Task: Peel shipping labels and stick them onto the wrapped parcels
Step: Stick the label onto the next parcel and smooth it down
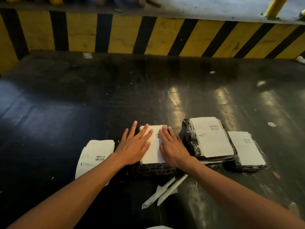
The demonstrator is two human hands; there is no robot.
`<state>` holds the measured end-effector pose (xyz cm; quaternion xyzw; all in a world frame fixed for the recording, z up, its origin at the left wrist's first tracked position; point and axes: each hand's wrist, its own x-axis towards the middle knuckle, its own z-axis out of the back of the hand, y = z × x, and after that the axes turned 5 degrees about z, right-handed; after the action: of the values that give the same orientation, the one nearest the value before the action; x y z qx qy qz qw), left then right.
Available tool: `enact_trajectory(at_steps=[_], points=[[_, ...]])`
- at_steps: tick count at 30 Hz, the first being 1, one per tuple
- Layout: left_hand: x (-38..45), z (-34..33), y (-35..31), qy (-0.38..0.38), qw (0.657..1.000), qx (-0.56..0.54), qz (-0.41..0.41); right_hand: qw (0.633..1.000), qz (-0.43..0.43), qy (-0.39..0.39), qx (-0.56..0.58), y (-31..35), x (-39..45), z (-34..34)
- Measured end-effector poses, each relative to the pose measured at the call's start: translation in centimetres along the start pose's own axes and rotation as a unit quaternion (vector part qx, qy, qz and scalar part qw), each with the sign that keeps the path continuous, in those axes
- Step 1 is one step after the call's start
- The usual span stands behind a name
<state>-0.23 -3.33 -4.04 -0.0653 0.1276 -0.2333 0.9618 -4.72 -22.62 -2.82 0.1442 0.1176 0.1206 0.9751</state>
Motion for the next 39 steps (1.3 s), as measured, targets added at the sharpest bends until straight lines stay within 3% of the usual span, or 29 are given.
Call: enact_trajectory(at_steps=[13, 16, 18, 21, 24, 27, 35, 39], points=[[-9.0, -3.4, 0.9, -0.057, 0.977, 0.106, -0.179, 1.0, 0.028, -0.01, 0.001, -1.5, 0.1, -1.5], [-9.5, -2.7, 1.6, -0.072, 0.976, 0.046, -0.202, 0.999, 0.013, -0.037, 0.027, -1.3, 0.4, -0.2], [-9.0, -1.9, 1.5, -0.094, 0.978, -0.05, -0.18, 0.998, 0.0, -0.058, 0.024, -0.8, 1.0, 0.9], [-6.0, -1.0, 0.6, -0.146, 0.975, -0.158, -0.06, 0.998, 0.027, -0.041, -0.032, 0.7, 1.9, 1.5], [-2.4, -0.4, -0.3, -0.097, 0.978, -0.179, 0.045, 0.994, 0.066, -0.007, -0.083, 1.7, 2.0, 0.4], [-1.0, -1.0, -0.9, -0.033, 0.993, -0.099, 0.058, 0.992, 0.066, 0.01, -0.104, 1.2, 0.9, -0.3], [-1.0, -2.1, -1.2, -0.032, 0.994, -0.073, 0.068, 0.996, -0.029, 0.055, -0.07, 0.5, -3.1, 0.2], [-0.9, -2.3, -1.1, -0.032, 0.994, -0.082, 0.067, 0.995, 0.056, 0.046, -0.072, 2.4, -3.4, 0.6]])
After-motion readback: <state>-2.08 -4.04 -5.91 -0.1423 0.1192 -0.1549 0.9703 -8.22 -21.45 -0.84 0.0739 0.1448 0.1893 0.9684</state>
